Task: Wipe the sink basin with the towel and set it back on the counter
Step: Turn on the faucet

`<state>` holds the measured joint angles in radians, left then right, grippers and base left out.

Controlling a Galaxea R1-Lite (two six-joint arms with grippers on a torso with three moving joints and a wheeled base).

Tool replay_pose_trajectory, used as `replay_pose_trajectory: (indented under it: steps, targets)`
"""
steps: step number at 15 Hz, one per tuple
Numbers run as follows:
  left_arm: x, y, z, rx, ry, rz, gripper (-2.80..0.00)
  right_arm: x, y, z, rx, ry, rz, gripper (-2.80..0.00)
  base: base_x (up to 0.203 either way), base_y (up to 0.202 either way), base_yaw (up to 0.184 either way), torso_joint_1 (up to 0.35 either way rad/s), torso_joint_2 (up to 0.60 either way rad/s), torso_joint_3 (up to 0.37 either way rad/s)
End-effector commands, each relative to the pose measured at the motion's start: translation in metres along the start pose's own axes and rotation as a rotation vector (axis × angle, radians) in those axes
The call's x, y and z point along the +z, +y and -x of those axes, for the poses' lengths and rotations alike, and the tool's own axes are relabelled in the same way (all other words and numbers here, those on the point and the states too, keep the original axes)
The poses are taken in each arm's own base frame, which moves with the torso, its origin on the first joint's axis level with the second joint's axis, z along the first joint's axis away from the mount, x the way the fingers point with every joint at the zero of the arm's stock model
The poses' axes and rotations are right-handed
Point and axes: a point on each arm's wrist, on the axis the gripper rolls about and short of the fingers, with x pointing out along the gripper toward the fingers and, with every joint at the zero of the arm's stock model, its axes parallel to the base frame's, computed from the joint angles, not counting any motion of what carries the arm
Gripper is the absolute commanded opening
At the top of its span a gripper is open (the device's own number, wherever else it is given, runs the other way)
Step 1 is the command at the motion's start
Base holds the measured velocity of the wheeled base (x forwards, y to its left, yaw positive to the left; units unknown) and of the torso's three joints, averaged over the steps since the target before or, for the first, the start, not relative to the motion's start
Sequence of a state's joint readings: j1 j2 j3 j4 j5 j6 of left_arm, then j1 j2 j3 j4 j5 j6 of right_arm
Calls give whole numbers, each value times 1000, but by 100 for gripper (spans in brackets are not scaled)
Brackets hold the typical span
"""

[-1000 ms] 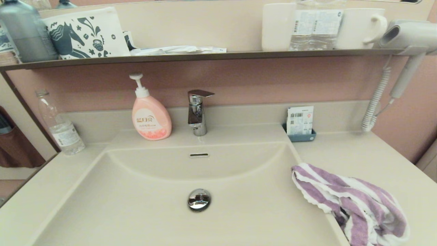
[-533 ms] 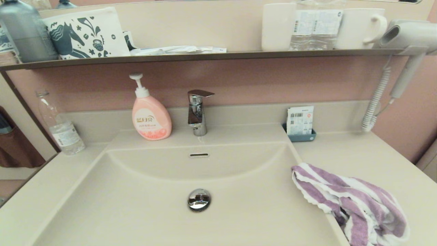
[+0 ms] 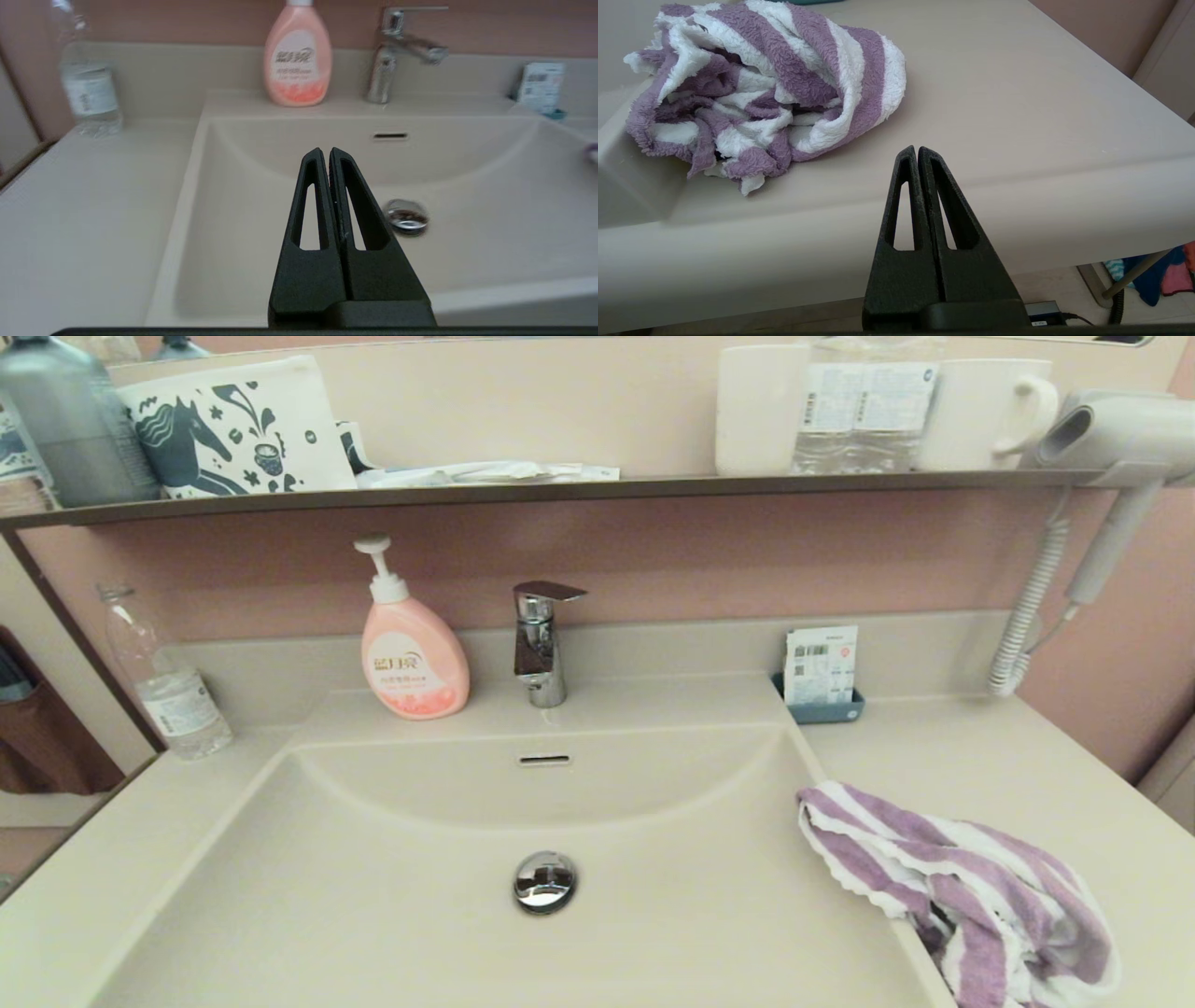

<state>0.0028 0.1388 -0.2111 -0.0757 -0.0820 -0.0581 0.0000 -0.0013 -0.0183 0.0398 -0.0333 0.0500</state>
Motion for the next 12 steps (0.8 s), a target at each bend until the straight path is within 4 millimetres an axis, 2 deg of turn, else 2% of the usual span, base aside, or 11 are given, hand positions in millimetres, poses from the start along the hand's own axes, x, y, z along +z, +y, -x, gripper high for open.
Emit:
replay_pose_trajectory:
  steps: [1,4,8,10,12]
  targets:
    - [25,0,-29,-32,119,16,-280,0,0,0,0,1,-1,-280,0,0,0,0,0,0]
    - [38,1,-72,-122,211,39,-280,0,0,0,0,1,-1,-280,0,0,0,0,0,0]
    - [37,1,-138,-185,254,87,-280,0,0,0,0,1,-1,-280,0,0,0,0,0,0]
    - [33,-8,-170,-224,245,98,-280,0,0,0,0,1,-1,-280,0,0,0,0,0,0]
    - [30,-28,-193,-268,230,119,-280,0,0,0,0,1,-1,-280,0,0,0,0,0,0]
